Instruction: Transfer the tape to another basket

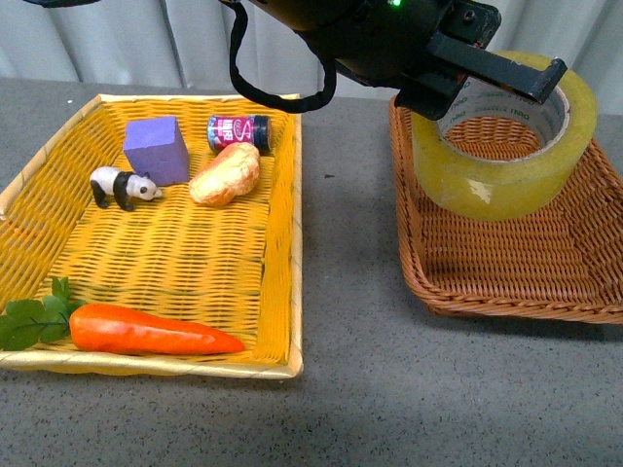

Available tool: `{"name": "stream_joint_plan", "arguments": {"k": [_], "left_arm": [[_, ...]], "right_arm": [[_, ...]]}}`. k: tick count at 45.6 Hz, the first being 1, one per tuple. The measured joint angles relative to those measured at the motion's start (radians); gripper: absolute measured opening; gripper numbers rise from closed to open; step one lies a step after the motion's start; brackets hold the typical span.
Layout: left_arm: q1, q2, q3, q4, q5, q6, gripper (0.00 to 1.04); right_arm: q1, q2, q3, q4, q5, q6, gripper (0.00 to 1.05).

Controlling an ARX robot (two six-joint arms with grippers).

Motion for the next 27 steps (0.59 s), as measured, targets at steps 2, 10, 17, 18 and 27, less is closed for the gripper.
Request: {"name": "stream_joint_plan", "arguments": {"k": [2,10,17,18,27], "left_arm": [[0.000,0.000,0.000,0.000,0.000,0.002,0.15],[0.001,0.000,0.000,0.000,-0.001,0.005,0.15],[0.000,0.000,0.000,0.001,0.001,0.006,0.15],[0.000,0.000,0.000,0.001,0.001,0.006,0.15],[0.003,0.000,0.000,0.001,-0.002,0.006,0.15]], "right_arm": [[0.019,0.042,0.032,-0.087,0.078,-0.029,0.96],[-0.031,0.337,0.109,0.039,-0.055,-0.061,0.96],[-0.124,0.747,0.313,0.167,-0.257,-0.041,0.96],[-0.123,0.814,0.355,0.137,-0.277,-0.055,0.96],[-0.077,1.147,0.605,0.012,-0.335,-0.064,0.96]]}}
